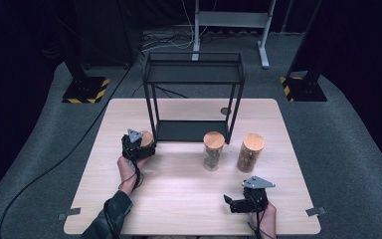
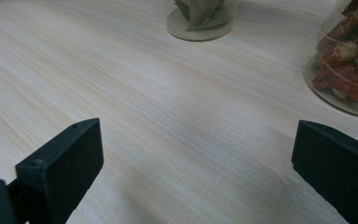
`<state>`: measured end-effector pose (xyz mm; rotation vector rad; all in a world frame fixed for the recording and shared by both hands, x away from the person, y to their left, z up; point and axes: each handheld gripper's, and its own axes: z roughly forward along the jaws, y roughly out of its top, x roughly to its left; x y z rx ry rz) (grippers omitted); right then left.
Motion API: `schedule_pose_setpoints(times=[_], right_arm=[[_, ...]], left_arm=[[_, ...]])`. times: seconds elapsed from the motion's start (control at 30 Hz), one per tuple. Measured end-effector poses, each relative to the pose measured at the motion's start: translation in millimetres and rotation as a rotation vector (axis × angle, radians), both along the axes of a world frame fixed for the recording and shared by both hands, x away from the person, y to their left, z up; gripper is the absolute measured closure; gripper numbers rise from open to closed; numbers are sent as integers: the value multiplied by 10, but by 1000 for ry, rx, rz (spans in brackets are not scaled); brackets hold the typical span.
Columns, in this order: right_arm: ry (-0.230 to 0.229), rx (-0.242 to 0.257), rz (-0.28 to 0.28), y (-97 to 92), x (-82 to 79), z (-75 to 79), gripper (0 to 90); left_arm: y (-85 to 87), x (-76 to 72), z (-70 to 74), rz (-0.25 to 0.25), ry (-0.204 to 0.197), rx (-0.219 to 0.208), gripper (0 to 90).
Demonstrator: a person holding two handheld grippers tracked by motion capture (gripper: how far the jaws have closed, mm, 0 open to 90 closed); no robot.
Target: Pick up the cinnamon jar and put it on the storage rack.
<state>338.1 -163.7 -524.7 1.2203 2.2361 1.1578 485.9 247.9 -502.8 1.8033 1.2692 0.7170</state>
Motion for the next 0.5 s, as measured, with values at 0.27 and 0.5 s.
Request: schedule_pose_setpoints(times=[0.27,0.5], right_arm=[[2,0,3,1,2,-1,15],[5,0,4,2,4,-1,15]], left_arm=[[-9,-27,45,-9,-12,9,255],[-36,-47,69,-18,-16,9,255]])
